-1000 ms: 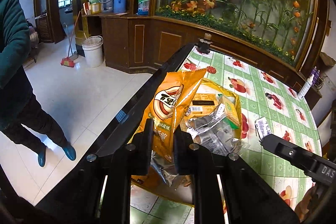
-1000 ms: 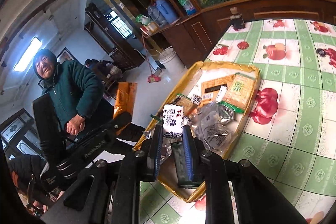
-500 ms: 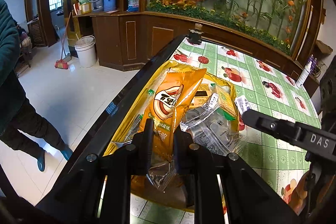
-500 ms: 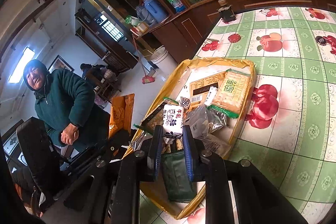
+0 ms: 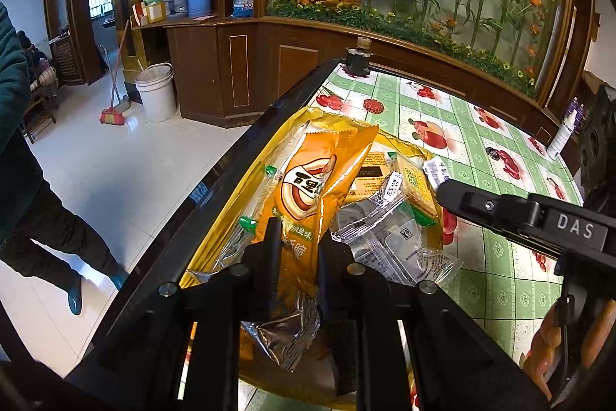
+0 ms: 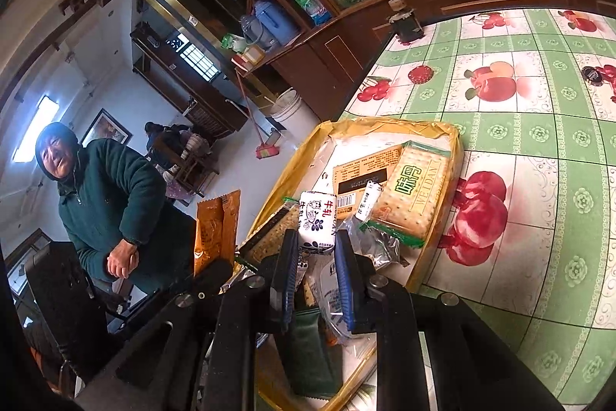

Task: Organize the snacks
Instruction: 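Lower the orange bag and white packet into the tray and open both tools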

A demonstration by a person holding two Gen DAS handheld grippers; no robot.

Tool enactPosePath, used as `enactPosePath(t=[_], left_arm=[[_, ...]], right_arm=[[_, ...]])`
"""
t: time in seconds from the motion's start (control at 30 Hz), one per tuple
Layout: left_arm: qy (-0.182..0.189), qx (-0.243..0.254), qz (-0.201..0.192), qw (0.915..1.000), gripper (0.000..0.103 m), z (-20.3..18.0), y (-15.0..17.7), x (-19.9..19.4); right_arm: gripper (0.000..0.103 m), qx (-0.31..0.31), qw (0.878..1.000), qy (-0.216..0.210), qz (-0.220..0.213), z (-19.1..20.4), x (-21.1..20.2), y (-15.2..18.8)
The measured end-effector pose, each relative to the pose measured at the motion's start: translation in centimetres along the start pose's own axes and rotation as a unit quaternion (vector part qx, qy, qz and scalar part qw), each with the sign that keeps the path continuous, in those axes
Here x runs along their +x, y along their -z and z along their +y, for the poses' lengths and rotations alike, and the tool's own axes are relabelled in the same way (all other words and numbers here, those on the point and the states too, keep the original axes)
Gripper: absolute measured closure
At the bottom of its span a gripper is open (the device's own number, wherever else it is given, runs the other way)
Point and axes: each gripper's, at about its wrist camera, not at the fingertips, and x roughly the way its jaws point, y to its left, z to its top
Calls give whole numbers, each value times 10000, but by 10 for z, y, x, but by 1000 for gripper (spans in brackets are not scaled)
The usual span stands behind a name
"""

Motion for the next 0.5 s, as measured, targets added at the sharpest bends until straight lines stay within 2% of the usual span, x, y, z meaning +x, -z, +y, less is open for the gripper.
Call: enactPosePath(t=[0.5], left_arm=[[-97,-13,28,9999,89,2,-2,9]], right_arm=[[84,30,9998,-82,154,3,28,-5]])
